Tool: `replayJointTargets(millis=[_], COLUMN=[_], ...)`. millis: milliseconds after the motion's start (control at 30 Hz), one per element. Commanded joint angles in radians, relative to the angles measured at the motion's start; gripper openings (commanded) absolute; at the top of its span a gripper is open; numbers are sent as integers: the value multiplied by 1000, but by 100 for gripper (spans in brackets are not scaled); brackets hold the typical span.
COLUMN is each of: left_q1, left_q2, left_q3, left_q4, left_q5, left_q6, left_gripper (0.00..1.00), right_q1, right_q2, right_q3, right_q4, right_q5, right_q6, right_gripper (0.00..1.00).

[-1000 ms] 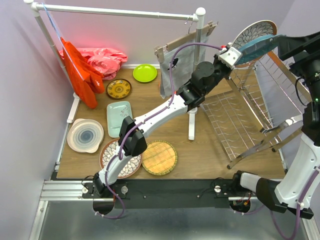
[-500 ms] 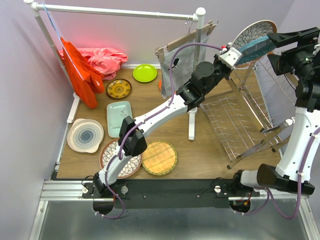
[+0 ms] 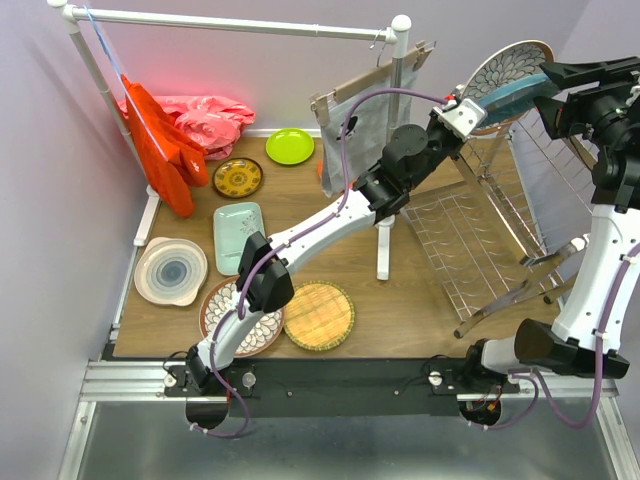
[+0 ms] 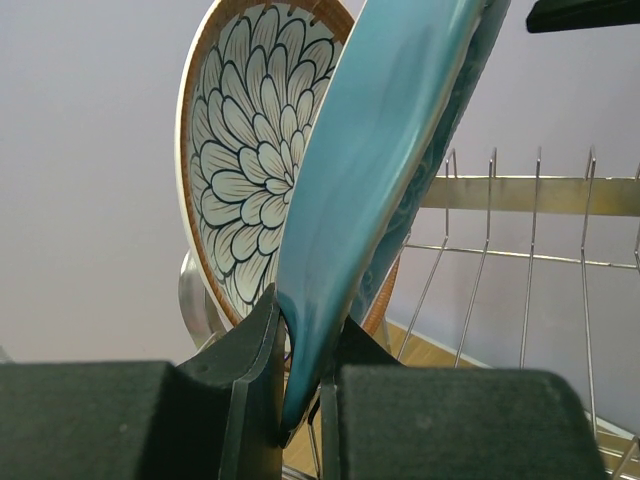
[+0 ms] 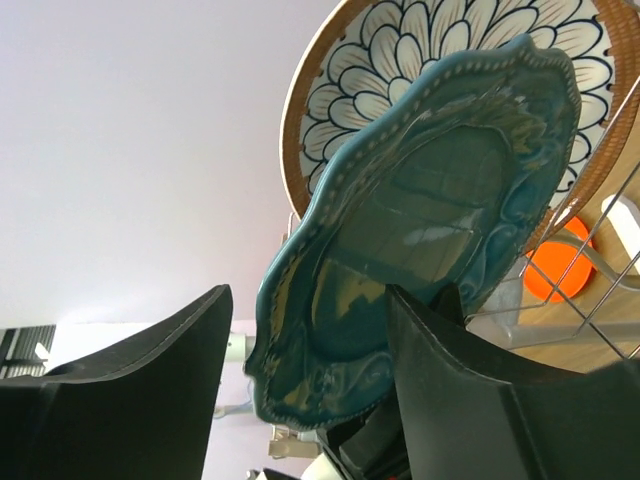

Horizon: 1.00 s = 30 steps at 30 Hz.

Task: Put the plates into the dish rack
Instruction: Pass the plate from the left arm to the right

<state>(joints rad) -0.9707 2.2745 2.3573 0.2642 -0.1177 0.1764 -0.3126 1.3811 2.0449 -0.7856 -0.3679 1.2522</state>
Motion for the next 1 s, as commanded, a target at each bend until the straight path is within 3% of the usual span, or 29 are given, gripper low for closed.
replayJointTargets(millis=[0, 400, 667, 967], left_q1=[-5, -5, -5, -6], left_q2=[-56, -64, -64, -75], left_q3=[-1, -16, -23, -43], left_q4=[132, 142, 147, 164], left_q5=[27, 41, 49, 46], left_q6=[14, 34, 26, 15], left_gripper=[2, 3, 6, 28], right_q1=[-14, -20, -26, -42], right_q2=[21, 53, 52, 44], right_q3=[24, 61, 67, 63], right_q4=[19, 19, 20, 19], right_q5=[-17, -37, -45, -43], right_q6=[32, 69, 70, 67], right_gripper=[65, 40, 29, 26])
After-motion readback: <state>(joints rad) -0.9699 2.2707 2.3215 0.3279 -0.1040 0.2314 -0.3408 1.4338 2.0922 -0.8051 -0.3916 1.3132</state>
